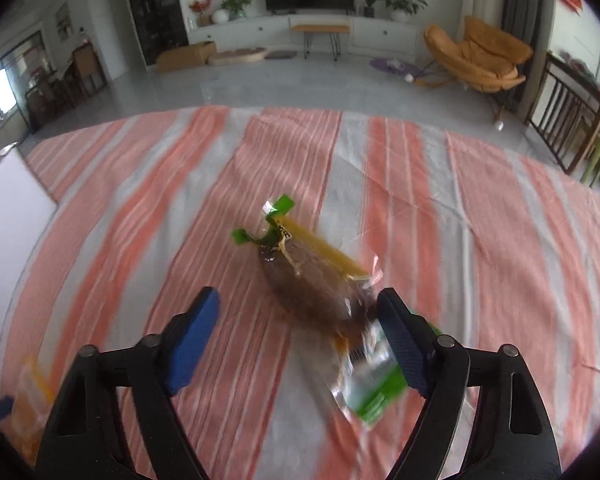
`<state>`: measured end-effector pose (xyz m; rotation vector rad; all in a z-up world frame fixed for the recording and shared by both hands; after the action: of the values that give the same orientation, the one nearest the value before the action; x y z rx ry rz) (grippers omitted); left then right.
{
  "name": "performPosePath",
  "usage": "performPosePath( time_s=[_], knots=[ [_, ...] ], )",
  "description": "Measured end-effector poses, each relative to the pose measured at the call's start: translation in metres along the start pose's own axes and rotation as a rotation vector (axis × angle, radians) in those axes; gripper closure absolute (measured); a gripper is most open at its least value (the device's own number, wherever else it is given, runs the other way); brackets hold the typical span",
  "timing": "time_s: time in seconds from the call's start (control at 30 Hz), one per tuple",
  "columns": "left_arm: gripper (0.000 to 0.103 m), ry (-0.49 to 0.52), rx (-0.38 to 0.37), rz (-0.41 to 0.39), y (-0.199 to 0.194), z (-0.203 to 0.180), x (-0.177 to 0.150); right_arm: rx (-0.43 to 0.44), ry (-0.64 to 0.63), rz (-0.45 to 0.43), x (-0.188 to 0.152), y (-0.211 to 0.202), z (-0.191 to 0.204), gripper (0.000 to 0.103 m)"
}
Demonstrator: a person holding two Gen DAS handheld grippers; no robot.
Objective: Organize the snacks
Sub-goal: 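Grasp the brown sausage pack with green tag using the right gripper, then lower the brown sausage pack onto the bed and open the right gripper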
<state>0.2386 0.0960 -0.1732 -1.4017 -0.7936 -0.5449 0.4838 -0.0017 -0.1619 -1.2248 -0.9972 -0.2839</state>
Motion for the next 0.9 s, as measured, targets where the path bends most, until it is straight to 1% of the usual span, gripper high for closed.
performPosePath(
  time_s=[0.03, 0.1, 0.17, 0.23, 0.3, 0.37, 0.43, 0.47, 0.53, 0.6, 0.77, 0.83, 0.9],
  knots=[
    [0.000, 0.000, 0.000, 0.000, 0.000, 0.000, 0.000, -0.026, -0.020, -0.022, 0.003, -0.002, -0.002, 0.045],
    [0.000, 0.000, 0.000, 0.000, 0.000, 0.001, 0.000, -0.030, 0.032, 0.012, 0.006, 0.000, -0.007, 0.049],
    [0.000, 0.000, 0.000, 0.000, 0.000, 0.001, 0.000, -0.046, 0.025, 0.039, 0.005, -0.004, -0.007, 0.056],
    [0.000, 0.000, 0.000, 0.000, 0.000, 0.000, 0.000, -0.086, 0.014, 0.061, 0.001, -0.013, -0.007, 0.057],
    [0.000, 0.000, 0.000, 0.000, 0.000, 0.000, 0.000, -0.110, 0.034, 0.080, -0.006, -0.022, -0.007, 0.057],
    [0.000, 0.000, 0.000, 0.000, 0.000, 0.000, 0.000, -0.123, 0.065, 0.101, -0.019, -0.041, -0.011, 0.057],
    [0.000, 0.000, 0.000, 0.000, 0.000, 0.000, 0.000, -0.148, 0.094, 0.127, -0.040, -0.068, -0.013, 0.057],
    [0.000, 0.000, 0.000, 0.000, 0.001, 0.001, 0.000, -0.158, 0.098, 0.133, -0.047, -0.076, -0.009, 0.057],
    [0.000, 0.000, 0.000, 0.000, 0.001, 0.001, 0.000, -0.193, 0.120, 0.141, -0.071, -0.106, -0.005, 0.057],
    [0.000, 0.000, 0.000, 0.000, 0.000, 0.000, 0.000, -0.243, 0.178, 0.124, -0.102, -0.145, 0.001, 0.056],
    [0.000, 0.000, 0.000, 0.000, 0.001, 0.001, 0.000, -0.398, 0.279, 0.029, -0.168, -0.223, 0.036, 0.055],
    [0.000, 0.000, 0.000, 0.000, 0.000, 0.000, 0.000, -0.430, 0.336, 0.004, -0.178, -0.236, 0.049, 0.054],
    [0.000, 0.000, 0.000, 0.000, 0.000, 0.000, 0.000, -0.460, 0.352, 0.006, -0.179, -0.237, 0.059, 0.050]
  ],
)
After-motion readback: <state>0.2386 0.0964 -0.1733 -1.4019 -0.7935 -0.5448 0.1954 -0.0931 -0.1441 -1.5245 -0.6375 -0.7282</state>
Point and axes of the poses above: each gripper's, at about its wrist camera, not at the fingertips, and y roughly the way its jaws point, z to its left, x to its top, the point moved 5 cm from there along y, roughly the way its jaws point, and after that the axes turned 14 degrees about -z, right-handed, at the moved point
